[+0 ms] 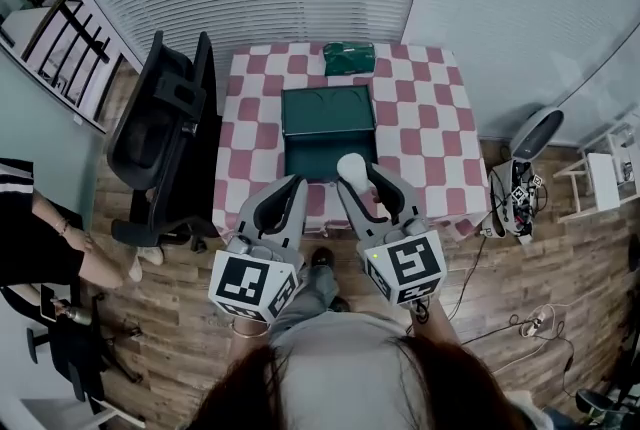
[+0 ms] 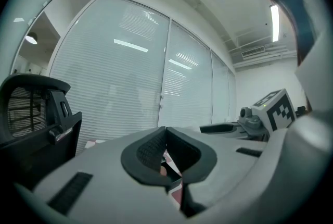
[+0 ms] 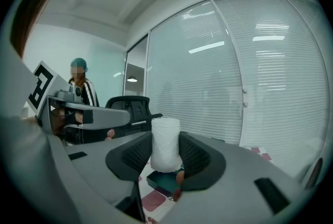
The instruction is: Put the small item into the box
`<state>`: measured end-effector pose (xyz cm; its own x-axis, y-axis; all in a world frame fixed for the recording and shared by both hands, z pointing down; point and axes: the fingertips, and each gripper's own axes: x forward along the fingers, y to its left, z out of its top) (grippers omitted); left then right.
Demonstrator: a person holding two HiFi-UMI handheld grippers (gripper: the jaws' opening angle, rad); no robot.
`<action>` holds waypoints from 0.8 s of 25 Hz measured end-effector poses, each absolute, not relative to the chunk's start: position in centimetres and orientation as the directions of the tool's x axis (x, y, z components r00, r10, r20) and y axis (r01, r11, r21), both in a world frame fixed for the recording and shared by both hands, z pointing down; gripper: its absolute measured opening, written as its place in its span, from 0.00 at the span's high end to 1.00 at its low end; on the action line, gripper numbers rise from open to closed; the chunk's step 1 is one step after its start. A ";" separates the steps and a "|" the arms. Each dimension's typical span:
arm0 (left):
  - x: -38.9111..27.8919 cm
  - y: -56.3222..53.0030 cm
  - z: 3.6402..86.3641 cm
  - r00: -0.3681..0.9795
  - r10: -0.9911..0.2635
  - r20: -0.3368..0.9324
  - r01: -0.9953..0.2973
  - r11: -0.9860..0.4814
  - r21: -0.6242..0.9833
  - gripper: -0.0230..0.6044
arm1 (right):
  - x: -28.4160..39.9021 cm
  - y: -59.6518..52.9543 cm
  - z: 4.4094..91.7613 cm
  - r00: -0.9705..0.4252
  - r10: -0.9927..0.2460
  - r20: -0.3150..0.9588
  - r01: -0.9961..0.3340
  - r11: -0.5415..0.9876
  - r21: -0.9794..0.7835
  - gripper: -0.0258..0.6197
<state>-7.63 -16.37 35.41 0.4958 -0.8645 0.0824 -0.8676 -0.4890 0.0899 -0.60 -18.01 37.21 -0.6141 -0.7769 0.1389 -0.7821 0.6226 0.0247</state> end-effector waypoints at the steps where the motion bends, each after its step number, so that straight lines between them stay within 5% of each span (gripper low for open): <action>1: -7.7 -16.6 35.4 0.498 -0.864 0.081 -0.867 -0.491 0.090 0.95 | -0.7 -18.2 37.3 -0.613 -0.777 0.143 -0.782 0.623 0.029 0.69; 20: -9.2 -20.6 36.1 0.518 -0.852 0.080 -0.854 -0.509 0.104 0.95 | -2.4 -22.7 41.1 -0.614 -0.749 0.248 -0.741 0.655 0.146 0.69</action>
